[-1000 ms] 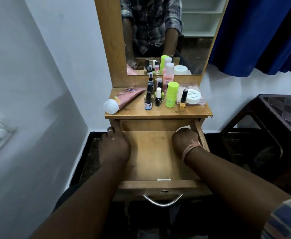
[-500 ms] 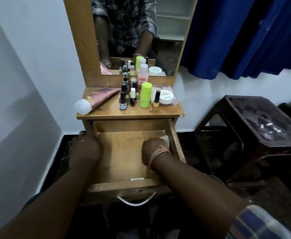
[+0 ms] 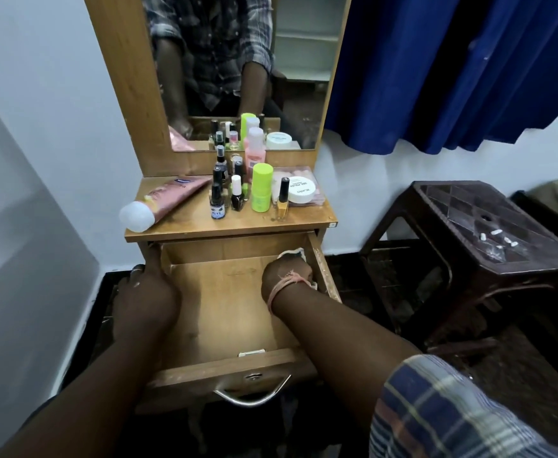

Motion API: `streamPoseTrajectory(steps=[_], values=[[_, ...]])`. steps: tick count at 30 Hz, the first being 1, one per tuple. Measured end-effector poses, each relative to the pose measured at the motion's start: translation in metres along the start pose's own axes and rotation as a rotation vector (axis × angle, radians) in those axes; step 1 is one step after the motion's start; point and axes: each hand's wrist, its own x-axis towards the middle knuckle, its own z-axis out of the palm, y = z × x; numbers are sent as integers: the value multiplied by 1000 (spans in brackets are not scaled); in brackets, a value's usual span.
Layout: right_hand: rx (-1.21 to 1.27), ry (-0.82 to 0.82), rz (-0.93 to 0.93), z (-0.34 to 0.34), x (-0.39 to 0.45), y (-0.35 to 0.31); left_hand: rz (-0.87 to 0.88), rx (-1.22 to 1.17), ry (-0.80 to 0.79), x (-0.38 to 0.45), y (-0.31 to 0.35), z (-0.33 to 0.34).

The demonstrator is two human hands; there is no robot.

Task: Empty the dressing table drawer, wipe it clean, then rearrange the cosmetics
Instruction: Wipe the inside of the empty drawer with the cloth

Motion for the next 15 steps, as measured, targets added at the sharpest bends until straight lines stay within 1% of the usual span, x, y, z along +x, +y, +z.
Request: streamPoseTrajectory(steps=[1, 2, 4, 6, 9, 11, 12, 15], values=[[32, 23, 24, 4, 3, 2, 2, -1, 6, 0, 0, 0], [24, 22, 16, 7, 4, 2, 2, 0, 13, 0, 0, 1], [83, 26, -19, 6, 4, 3, -1, 10, 17, -1, 0, 0], [219, 59, 49, 5, 12, 4, 9, 12, 14, -2, 0, -1], [260, 83, 127, 12, 20, -2, 29, 24, 33, 1, -2, 1], [243, 91, 114, 13, 19, 0, 29, 49, 42, 2, -2, 2], [290, 89, 107, 10, 18, 3, 22, 62, 32, 3, -3, 3], [346, 5, 29, -2, 14, 14, 62, 138, -20, 3, -9, 4]])
